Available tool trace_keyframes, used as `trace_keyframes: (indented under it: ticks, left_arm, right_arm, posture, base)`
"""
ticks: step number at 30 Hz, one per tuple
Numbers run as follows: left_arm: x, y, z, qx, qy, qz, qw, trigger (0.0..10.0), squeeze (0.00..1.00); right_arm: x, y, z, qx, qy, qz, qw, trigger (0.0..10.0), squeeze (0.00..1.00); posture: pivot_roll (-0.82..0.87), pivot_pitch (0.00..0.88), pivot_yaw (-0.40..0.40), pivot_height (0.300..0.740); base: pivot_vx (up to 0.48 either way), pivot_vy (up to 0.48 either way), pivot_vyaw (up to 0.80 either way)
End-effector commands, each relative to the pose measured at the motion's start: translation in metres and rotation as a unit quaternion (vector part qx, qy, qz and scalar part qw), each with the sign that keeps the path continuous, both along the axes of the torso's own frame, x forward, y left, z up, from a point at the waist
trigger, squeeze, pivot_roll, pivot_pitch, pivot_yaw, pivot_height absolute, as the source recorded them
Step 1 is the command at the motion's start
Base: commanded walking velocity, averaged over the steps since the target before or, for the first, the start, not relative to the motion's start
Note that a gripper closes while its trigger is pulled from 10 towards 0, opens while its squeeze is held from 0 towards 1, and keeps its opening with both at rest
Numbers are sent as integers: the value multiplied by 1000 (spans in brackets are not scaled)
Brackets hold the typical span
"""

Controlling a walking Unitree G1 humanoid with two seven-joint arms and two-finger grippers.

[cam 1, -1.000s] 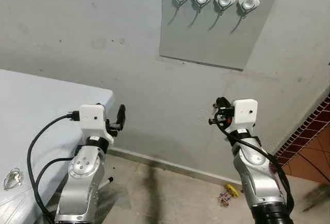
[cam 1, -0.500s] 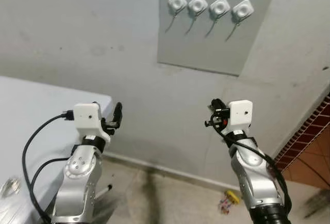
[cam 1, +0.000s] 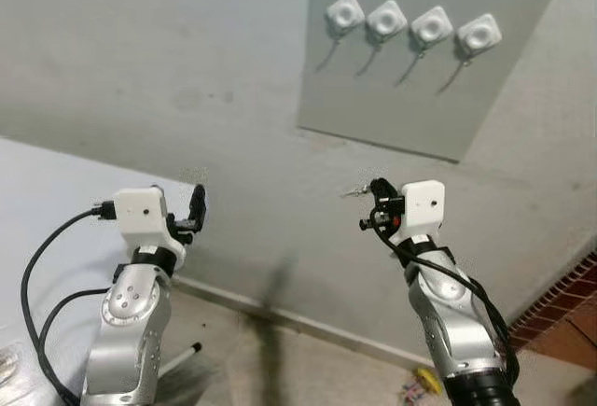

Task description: Hang keys on a hook

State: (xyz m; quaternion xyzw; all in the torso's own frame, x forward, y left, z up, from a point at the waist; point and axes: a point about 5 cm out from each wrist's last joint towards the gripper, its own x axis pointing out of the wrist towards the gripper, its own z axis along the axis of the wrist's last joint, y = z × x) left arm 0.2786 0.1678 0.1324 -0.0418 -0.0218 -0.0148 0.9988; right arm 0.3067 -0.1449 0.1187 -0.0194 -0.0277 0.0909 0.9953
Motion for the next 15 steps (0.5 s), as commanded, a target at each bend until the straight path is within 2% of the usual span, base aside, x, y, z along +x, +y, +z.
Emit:
trace_keyframes:
  ticks: [1, 10, 15]
  left_arm:
    - [0, 1, 4, 6, -5, -3, 1000, 10000, 0]
    - [0, 1, 5, 5, -5, -1, 1000, 10000, 0]
    - [0, -3, 9, 7, -18, -6, 1000, 10000, 0]
  right_arm:
    - [2, -1, 7, 3, -11, -2, 1000, 10000, 0]
    - [2, 0, 7, 2, -9, 0, 1000, 10000, 0]
    - [2, 1, 9, -2, -14, 13, 1000, 10000, 0]
  posture:
    - [-63, 0, -22, 740]
    - [-60, 0, -24, 740]
    - [-60, 0, -25, 740]
  base:
    - [345, 0, 0]
    - [344, 0, 0]
    - [0, 0, 0]
